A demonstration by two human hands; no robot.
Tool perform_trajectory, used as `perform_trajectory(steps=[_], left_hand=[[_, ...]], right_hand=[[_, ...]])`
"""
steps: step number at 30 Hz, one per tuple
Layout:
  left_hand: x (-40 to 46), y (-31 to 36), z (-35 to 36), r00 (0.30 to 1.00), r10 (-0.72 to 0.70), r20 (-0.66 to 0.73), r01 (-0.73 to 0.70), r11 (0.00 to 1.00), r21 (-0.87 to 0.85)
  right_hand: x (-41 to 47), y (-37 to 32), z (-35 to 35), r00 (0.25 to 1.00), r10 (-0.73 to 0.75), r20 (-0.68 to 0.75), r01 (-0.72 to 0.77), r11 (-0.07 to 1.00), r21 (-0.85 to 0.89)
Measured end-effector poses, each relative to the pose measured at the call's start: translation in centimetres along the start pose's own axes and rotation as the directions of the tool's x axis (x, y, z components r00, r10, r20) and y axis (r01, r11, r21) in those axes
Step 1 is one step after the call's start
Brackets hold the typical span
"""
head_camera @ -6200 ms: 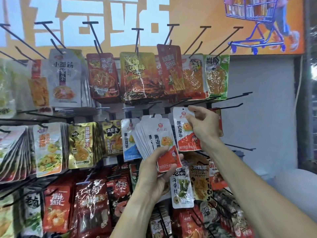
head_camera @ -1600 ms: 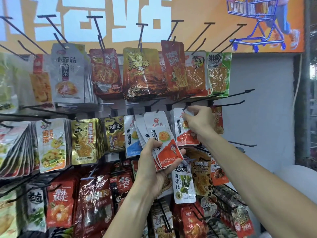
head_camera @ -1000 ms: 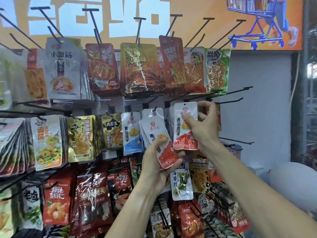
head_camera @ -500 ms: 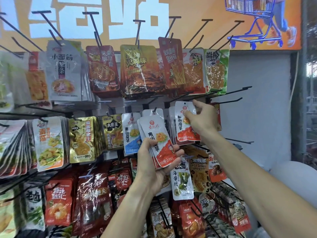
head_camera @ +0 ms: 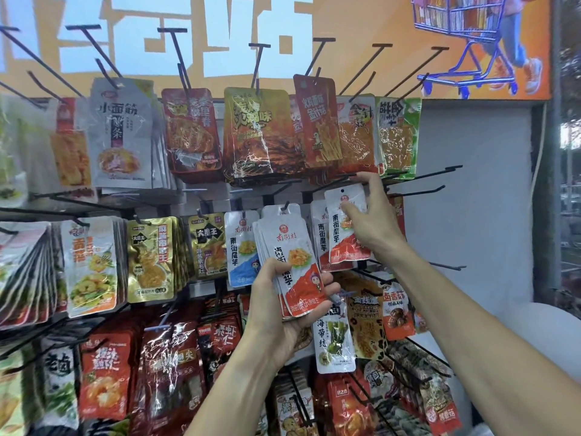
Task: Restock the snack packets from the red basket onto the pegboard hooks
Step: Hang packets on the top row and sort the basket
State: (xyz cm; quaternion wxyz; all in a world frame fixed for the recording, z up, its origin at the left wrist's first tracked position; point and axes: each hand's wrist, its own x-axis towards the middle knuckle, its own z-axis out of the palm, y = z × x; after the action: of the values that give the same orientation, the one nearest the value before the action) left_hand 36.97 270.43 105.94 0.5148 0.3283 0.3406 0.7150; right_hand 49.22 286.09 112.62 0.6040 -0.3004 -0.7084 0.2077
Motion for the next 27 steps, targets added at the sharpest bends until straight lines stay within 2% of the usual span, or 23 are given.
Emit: perform_trajectory(steps=[9,13,27], left_hand=[[0.4,0.3,-1.0,0.999,-0.004,0.033,0.005,1.000,-0.025],[0.5,0.2,-1.1,1.000,0.003,0.023,-0.003,1.000,-0.010],[0.0,0.4,-1.3,1.000,0.004,0.026,-0.003,1.000,-0.019]], right_hand=[[-0.7,1.5,0.6,0.998,-0.042,-0.038,0.047,0.990,0.135],[-0.2,1.4,0.8,0.995,-0.030,-0.093,0.042,0.991,0.130],[-0.3,2.0,0.7,0.992,0.011,-0.128,0.011,0.985,0.171]])
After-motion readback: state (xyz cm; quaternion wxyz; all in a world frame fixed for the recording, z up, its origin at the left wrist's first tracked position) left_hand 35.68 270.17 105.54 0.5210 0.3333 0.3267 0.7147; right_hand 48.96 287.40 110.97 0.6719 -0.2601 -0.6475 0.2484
